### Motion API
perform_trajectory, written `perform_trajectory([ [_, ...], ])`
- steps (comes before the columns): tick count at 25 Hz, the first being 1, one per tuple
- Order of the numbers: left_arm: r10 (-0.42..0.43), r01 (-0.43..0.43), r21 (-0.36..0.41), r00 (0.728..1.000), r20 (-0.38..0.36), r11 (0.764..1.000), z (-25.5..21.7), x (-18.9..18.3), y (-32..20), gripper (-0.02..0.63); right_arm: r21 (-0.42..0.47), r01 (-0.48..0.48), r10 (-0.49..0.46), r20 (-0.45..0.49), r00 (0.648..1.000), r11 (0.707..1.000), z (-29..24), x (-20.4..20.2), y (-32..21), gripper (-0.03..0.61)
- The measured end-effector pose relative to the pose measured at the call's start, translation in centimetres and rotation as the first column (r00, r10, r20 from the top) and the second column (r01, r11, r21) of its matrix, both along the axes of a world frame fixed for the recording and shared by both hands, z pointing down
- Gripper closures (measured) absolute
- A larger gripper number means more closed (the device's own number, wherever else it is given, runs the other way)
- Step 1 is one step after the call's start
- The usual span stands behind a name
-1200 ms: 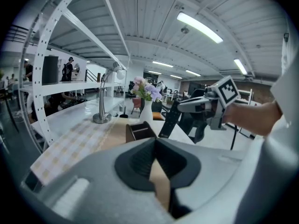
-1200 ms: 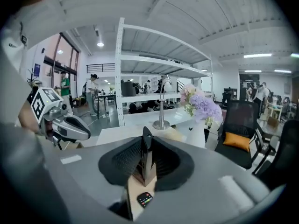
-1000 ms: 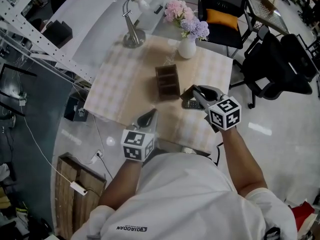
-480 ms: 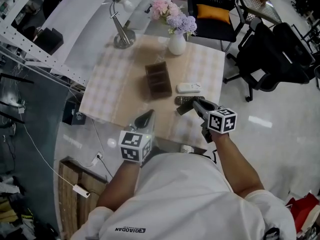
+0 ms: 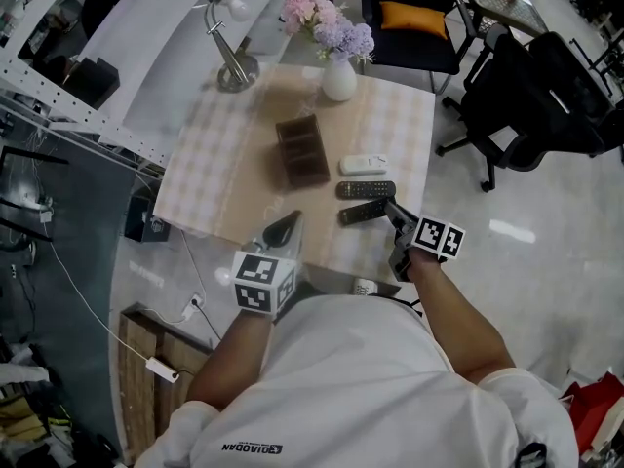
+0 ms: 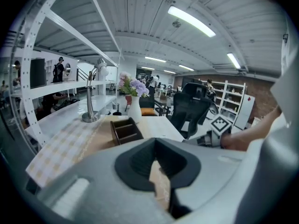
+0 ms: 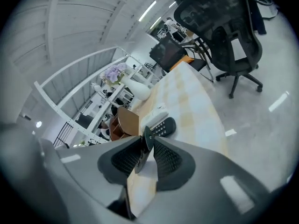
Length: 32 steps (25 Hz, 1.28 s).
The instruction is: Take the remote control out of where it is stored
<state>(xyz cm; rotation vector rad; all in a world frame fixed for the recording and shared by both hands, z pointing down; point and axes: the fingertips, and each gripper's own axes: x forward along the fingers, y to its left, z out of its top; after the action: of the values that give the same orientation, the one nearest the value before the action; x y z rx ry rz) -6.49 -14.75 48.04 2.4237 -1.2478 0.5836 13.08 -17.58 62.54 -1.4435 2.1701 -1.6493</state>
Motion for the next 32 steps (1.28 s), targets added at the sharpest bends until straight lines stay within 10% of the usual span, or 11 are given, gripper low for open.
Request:
perform_trajectory([
  [19, -0.069, 0.069, 0.013, 0.998, 0.002, 0.998, -0.1, 1.3, 2.2, 0.611, -0.090, 0.181, -0.200, -0.286, 0.937, 0.979, 4.4, 2.3, 1.8, 0.449],
  [32, -0.187, 0.187, 0.021, 0.982, -0.013, 0.982, 0.3, 0.9, 5.3, 0.611, 0.000, 0.325, -0.297, -0.405, 0.865, 0.946, 2.9, 2.4, 2.2, 0.469],
])
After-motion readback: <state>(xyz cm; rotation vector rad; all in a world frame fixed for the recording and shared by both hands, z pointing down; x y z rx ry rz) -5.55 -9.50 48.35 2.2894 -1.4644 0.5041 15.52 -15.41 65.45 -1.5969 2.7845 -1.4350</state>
